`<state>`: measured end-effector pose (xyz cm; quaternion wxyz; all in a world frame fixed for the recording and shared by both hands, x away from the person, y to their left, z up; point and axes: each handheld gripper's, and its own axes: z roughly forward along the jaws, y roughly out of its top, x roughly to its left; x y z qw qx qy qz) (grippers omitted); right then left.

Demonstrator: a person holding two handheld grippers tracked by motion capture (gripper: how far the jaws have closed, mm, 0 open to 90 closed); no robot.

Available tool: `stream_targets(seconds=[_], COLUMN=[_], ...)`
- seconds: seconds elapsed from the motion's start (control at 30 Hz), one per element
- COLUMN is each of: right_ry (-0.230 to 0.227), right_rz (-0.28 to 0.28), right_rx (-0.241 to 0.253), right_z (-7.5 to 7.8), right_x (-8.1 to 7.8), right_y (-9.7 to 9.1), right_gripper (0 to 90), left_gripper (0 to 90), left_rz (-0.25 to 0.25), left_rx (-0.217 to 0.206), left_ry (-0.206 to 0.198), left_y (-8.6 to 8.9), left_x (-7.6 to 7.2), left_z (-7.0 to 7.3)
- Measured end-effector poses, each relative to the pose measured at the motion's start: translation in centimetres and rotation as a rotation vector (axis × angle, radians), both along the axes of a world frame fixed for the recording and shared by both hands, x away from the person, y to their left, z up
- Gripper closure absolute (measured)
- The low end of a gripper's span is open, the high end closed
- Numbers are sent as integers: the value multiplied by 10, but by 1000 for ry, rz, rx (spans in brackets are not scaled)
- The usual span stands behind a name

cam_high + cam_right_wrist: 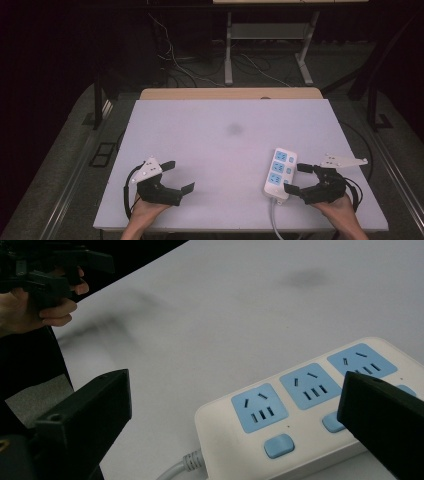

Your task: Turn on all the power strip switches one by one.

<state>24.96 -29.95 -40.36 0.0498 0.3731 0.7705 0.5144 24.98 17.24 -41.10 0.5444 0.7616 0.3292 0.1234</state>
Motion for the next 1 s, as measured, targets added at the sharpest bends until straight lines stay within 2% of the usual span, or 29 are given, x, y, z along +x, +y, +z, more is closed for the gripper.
stream_targets(seconds=[1.0], right_ry=[17], right_rz=[-1], right_rx=[-11], right_z=[1], right_x=[1], right_y=[-3], right_gripper=[9], left_gripper=[0], left_rz=[27], left_rx=[1], left_ry=[25], left_y=[3], left_x=[4], left_z=[1])
